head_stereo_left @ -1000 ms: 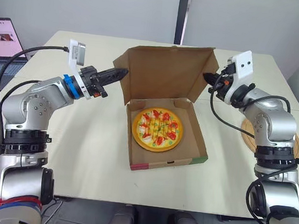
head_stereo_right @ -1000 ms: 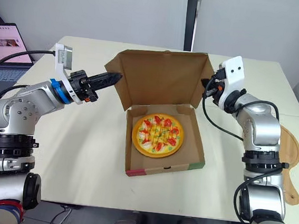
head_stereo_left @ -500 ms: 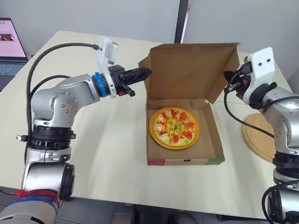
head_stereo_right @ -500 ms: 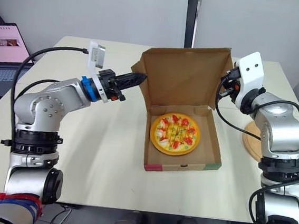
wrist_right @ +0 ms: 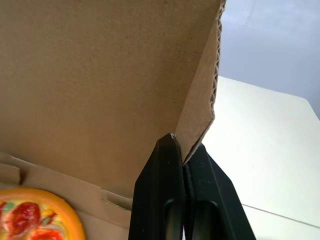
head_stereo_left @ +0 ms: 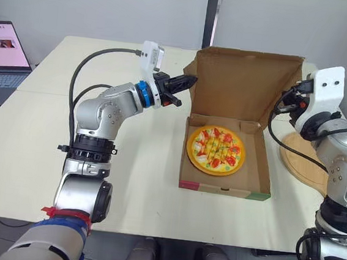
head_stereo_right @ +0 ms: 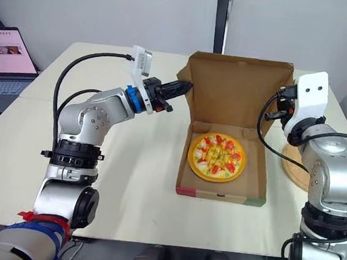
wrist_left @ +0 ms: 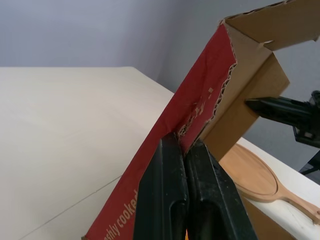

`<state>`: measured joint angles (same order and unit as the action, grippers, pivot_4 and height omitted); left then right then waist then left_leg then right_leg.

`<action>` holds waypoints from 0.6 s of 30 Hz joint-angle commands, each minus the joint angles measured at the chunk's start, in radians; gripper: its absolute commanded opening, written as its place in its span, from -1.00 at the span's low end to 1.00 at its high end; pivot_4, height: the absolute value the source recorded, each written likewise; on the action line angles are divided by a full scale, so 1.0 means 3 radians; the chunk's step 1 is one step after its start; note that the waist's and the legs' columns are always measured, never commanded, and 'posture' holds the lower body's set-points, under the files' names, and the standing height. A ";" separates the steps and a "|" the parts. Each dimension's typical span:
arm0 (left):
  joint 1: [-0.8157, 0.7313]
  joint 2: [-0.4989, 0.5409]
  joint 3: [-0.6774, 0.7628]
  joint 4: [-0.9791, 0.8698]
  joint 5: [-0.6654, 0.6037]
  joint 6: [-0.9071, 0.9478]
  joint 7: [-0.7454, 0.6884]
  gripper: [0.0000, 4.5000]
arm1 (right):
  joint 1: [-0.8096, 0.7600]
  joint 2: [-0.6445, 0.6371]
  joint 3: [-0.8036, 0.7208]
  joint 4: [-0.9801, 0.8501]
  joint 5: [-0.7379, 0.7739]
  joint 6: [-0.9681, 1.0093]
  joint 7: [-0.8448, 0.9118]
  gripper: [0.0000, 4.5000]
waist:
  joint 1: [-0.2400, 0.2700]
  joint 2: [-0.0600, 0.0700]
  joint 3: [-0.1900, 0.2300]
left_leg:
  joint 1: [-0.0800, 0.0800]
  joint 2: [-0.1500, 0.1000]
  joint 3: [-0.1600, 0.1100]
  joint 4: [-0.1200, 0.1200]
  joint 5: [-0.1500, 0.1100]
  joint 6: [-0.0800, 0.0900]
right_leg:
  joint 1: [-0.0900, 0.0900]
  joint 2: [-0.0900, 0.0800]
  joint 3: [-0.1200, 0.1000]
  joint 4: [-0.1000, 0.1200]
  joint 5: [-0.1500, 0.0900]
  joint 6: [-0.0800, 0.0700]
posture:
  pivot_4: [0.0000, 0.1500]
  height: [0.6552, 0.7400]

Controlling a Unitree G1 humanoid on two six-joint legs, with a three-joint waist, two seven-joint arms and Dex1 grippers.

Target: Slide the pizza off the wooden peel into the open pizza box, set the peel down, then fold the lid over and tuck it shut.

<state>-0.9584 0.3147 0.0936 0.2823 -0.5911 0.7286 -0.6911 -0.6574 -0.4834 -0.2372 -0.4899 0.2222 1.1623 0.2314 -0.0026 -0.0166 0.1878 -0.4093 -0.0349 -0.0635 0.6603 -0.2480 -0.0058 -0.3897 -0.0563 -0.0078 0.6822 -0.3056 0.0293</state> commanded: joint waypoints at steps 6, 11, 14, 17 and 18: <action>0.0054 -0.0194 -0.0017 -0.0381 -0.0084 0.0131 0.0093 -1.00 | 0.0132 0.0163 -0.0043 -0.0588 0.0059 0.0293 -0.0179 -0.99 | -0.0002 0.0000 0.0000 | -0.0001 -0.0002 -0.0003 0.0000 0.0000 0.0000 | 0.0000 0.0000 0.0000 0.0001 0.0000 0.0000 | 1.00 1.00; 0.0308 -0.0209 0.0062 -0.0831 -0.0231 0.0458 0.0286 -1.00 | 0.0192 0.0210 -0.0083 -0.0735 0.0065 0.0395 -0.0215 -0.99 | -0.0002 0.0000 0.0000 | 0.0000 -0.0002 -0.0004 0.0000 0.0000 0.0000 | 0.0000 0.0000 0.0000 0.0002 0.0000 0.0000 | 1.00 1.00; 0.0458 -0.0189 0.0122 -0.1089 -0.0330 0.0628 0.0400 -1.00 | 0.0233 0.0245 -0.0094 -0.0810 0.0071 0.0439 -0.0223 -0.99 | -0.0003 0.0000 0.0000 | 0.0000 -0.0002 -0.0005 0.0000 0.0000 0.0000 | 0.0000 0.0000 0.0000 0.0002 0.0000 0.0000 | 1.00 1.00; 0.0641 -0.0174 0.0185 -0.1379 -0.0468 0.0807 0.0520 -1.00 | 0.0264 0.0301 -0.0106 -0.0882 0.0068 0.0480 -0.0254 -0.99 | -0.0003 0.0001 0.0000 | 0.0000 -0.0002 -0.0005 0.0001 0.0000 0.0000 | 0.0000 0.0000 0.0001 0.0003 0.0000 0.0000 | 1.00 1.00; 0.0692 -0.0167 0.0196 -0.1458 -0.0504 0.0852 0.0551 -1.00 | 0.0267 0.0312 -0.0113 -0.0909 0.0069 0.0502 -0.0260 -0.99 | -0.0008 0.0001 -0.0001 | 0.0000 -0.0002 -0.0005 0.0001 0.0000 0.0000 | 0.0000 0.0000 0.0001 0.0003 0.0000 0.0000 | 1.00 1.00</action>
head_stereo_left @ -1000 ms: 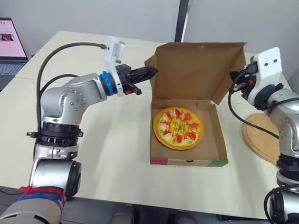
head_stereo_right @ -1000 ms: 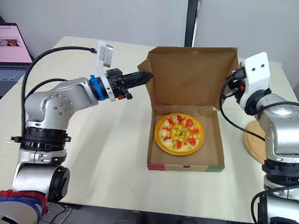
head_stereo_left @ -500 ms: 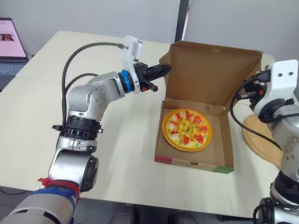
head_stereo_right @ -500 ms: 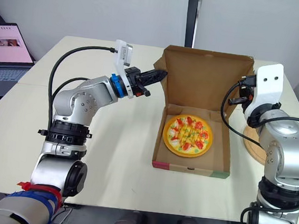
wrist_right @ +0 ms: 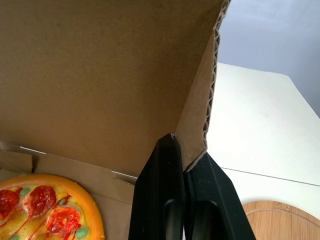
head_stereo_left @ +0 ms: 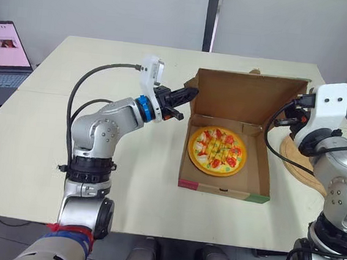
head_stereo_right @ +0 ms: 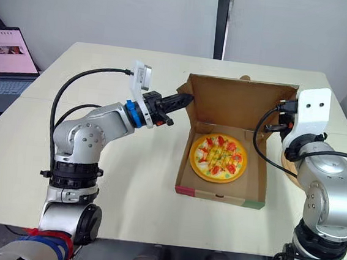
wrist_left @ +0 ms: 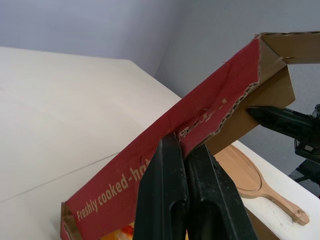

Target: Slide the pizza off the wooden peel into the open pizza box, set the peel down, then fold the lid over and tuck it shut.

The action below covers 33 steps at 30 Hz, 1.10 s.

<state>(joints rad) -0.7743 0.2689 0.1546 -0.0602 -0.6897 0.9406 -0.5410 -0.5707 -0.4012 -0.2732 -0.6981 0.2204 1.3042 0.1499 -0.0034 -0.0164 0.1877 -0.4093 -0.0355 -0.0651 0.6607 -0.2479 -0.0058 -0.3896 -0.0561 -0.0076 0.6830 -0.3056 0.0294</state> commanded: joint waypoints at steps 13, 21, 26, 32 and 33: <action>0.0305 -0.0032 0.0092 -0.0669 -0.0450 0.0411 0.0376 -1.00 | 0.0019 0.0254 -0.0005 -0.0647 0.0077 0.0574 -0.0011 -0.99 | -0.0008 0.0000 -0.0003 | 0.0002 0.0000 -0.0001 -0.0001 0.0000 0.0000 | 0.0001 0.0003 0.0000 0.0002 0.0000 0.0000 | 1.00 1.00; 0.0545 -0.0031 0.0071 -0.0834 -0.0520 0.0472 0.0493 -1.00 | 0.0577 0.0574 -0.0090 -0.0955 0.0106 0.0211 0.0017 -0.99 | -0.0010 0.0001 -0.0004 | 0.0009 0.0001 -0.0001 -0.0001 -0.0004 0.0007 | 0.0006 0.0003 0.0001 0.0003 0.0000 0.0000 | 1.00 1.00; 0.0662 -0.0027 0.0061 -0.0914 -0.0552 0.0476 0.0561 -1.00 | 0.1059 0.0692 -0.0123 -0.1047 0.0202 -0.0271 0.0170 -0.99 | -0.0006 0.0001 -0.0005 | 0.0013 0.0000 0.0000 -0.0002 -0.0004 0.0007 | 0.0009 0.0004 0.0002 0.0004 0.0000 0.0000 | 1.00 1.00; 0.0796 -0.0039 0.0089 -0.1028 -0.0656 0.0513 0.0640 -1.00 | 0.1492 0.0726 -0.0104 -0.0975 0.0238 -0.0849 0.0236 -0.99 | -0.0004 0.0001 -0.0005 | 0.0020 -0.0001 0.0000 -0.0003 -0.0005 0.0008 | 0.0015 0.0004 0.0003 0.0003 0.0000 0.0000 | 1.00 1.00; 0.0821 -0.0030 0.0086 -0.1042 -0.0673 0.0517 0.0642 -1.00 | 0.1534 0.0729 -0.0095 -0.0961 0.0242 -0.0911 0.0235 -0.99 | -0.0004 0.0001 -0.0005 | 0.0021 -0.0001 0.0001 -0.0003 -0.0005 0.0009 | 0.0016 0.0004 0.0003 0.0003 0.0000 0.0000 | 1.00 1.00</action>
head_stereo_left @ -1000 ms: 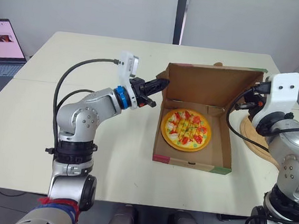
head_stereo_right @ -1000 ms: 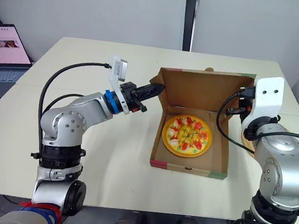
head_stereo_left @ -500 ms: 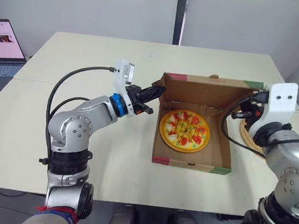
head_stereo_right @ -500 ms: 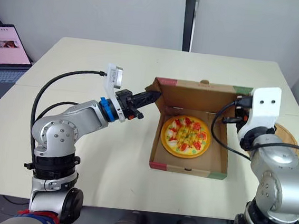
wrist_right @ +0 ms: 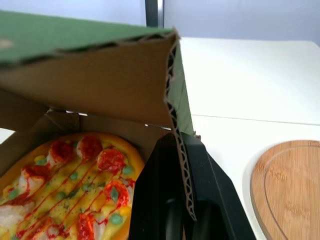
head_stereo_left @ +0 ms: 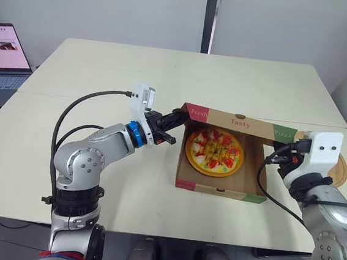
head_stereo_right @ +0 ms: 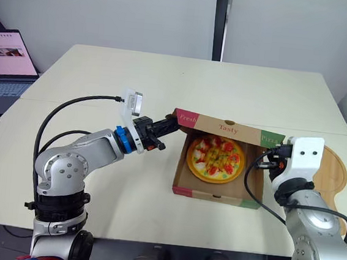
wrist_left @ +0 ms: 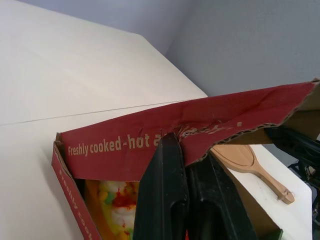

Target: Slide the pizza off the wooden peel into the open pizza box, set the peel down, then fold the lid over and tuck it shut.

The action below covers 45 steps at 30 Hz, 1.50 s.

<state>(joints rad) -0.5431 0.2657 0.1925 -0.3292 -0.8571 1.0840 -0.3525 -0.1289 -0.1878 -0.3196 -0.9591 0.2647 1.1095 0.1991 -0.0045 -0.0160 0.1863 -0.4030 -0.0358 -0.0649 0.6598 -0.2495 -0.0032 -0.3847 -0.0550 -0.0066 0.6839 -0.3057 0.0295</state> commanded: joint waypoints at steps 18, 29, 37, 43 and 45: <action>0.0663 0.0197 -0.0195 -0.0280 -0.0124 -0.0115 -0.0064 -1.00 | 0.0870 0.0083 0.0619 0.0138 -0.0062 -0.1185 -0.0072 -0.99 | -0.0005 0.0001 -0.0005 | 0.0018 0.0004 -0.0001 -0.0006 -0.0002 0.0003 | 0.0017 0.0000 0.0001 -0.0006 -0.0001 0.0000 | 1.00 1.00; 0.0514 0.0166 -0.0116 -0.0235 -0.0214 -0.0230 -0.0082 -1.00 | 0.0232 0.0170 0.0482 -0.0124 0.0443 -0.0752 -0.0236 -0.99 | 0.0000 0.0001 -0.0004 | 0.0015 0.0006 -0.0003 -0.0006 -0.0002 0.0002 | 0.0016 0.0001 -0.0003 -0.0006 -0.0001 0.0000 | 1.00 1.00; 0.0428 0.0096 -0.0117 -0.0241 -0.0245 -0.0226 -0.0055 -1.00 | -0.0011 0.0308 0.0307 -0.0161 0.0815 -0.0237 -0.0430 -0.99 | -0.0001 0.0001 -0.0004 | 0.0014 0.0006 -0.0004 -0.0006 -0.0002 0.0003 | 0.0015 0.0001 -0.0002 -0.0008 -0.0001 -0.0001 | 1.00 1.00; 0.0304 0.0071 -0.0111 -0.0179 -0.0232 -0.0230 -0.0045 -1.00 | -0.0296 0.0099 0.0069 -0.0086 0.0970 -0.0037 -0.0428 -0.99 | 0.0001 0.0001 -0.0004 | 0.0013 0.0004 -0.0003 -0.0007 -0.0002 0.0003 | 0.0015 0.0001 -0.0003 -0.0008 -0.0001 0.0000 | 1.00 1.00; 0.0282 0.0059 -0.0118 -0.0172 -0.0233 -0.0224 -0.0042 -1.00 | -0.0410 0.0024 -0.0012 -0.0038 0.1061 0.0094 -0.0422 -0.99 | 0.0002 0.0001 -0.0004 | 0.0013 0.0003 -0.0003 -0.0007 -0.0002 0.0003 | 0.0015 0.0001 -0.0003 -0.0008 -0.0001 0.0000 | 1.00 1.00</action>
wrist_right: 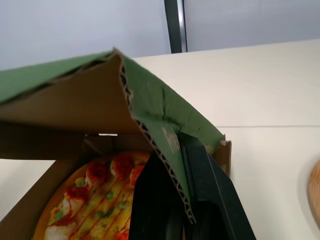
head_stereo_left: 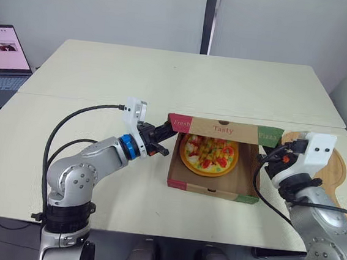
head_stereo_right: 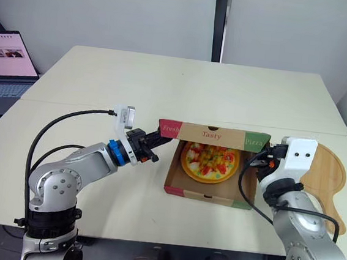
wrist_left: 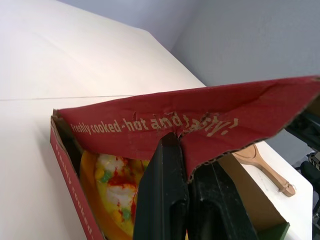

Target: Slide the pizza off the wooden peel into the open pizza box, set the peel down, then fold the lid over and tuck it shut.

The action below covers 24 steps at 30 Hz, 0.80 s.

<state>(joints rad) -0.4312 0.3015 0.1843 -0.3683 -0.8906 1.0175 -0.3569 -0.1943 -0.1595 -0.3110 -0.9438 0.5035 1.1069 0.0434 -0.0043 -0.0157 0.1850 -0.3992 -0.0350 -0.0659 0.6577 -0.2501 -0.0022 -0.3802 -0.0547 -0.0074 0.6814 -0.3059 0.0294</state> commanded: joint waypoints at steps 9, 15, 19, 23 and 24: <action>0.0047 -0.0027 -0.0149 -0.0061 -0.0077 0.0000 -0.0087 -1.00 | 0.0388 -0.0398 0.0169 -0.0095 0.0102 -0.0160 0.0241 -0.99 | -0.0004 0.0000 0.0000 | 0.0000 0.0000 0.0001 -0.0005 0.0000 0.0000 | 0.0000 -0.0001 0.0001 -0.0003 0.0000 0.0000 | 1.00 1.00; 0.0212 -0.0004 -0.0208 -0.0087 -0.0066 -0.0019 -0.0119 -1.00 | 0.1008 -0.0412 0.0364 0.0064 -0.0209 -0.0919 0.0354 -0.99 | 0.0010 -0.0002 -0.0001 | 0.0002 0.0001 0.0001 -0.0009 0.0000 0.0000 | 0.0003 -0.0001 -0.0001 -0.0003 -0.0001 0.0001 | 1.00 1.00; 0.0332 0.0029 -0.0242 -0.0094 -0.0024 -0.0056 -0.0141 -1.00 | 0.1257 -0.0330 0.0529 0.0225 -0.0365 -0.1278 0.0361 -0.99 | 0.0010 -0.0003 -0.0002 | 0.0003 0.0000 0.0000 -0.0009 0.0000 0.0000 | 0.0004 -0.0001 -0.0002 -0.0004 0.0000 0.0001 | 1.00 1.00; 0.0474 0.0062 -0.0265 -0.0112 0.0017 -0.0102 -0.0149 -1.00 | 0.1479 -0.0254 0.0696 0.0414 -0.0535 -0.1649 0.0377 -0.99 | 0.0010 -0.0003 -0.0002 | 0.0004 0.0002 -0.0001 -0.0011 0.0000 0.0000 | 0.0004 -0.0002 -0.0002 -0.0005 -0.0001 0.0001 | 1.00 1.00; 0.0506 0.0072 -0.0273 -0.0116 0.0030 -0.0115 -0.0158 -1.00 | 0.1508 -0.0232 0.0735 0.0445 -0.0556 -0.1709 0.0374 -0.99 | 0.0009 -0.0003 -0.0002 | 0.0004 0.0002 0.0000 -0.0011 0.0000 0.0000 | 0.0004 -0.0002 -0.0002 -0.0005 -0.0001 0.0001 | 1.00 1.00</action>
<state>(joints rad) -0.2891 0.3181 0.1314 -0.3653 -0.8781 0.9844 -0.3832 0.2382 -0.2324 -0.1251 -0.8299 0.3452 0.6114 0.1431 -0.0017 -0.0164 0.1844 -0.3977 -0.0343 -0.0658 0.6545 -0.2501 -0.0023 -0.3788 -0.0553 -0.0078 0.6800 -0.3061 0.0297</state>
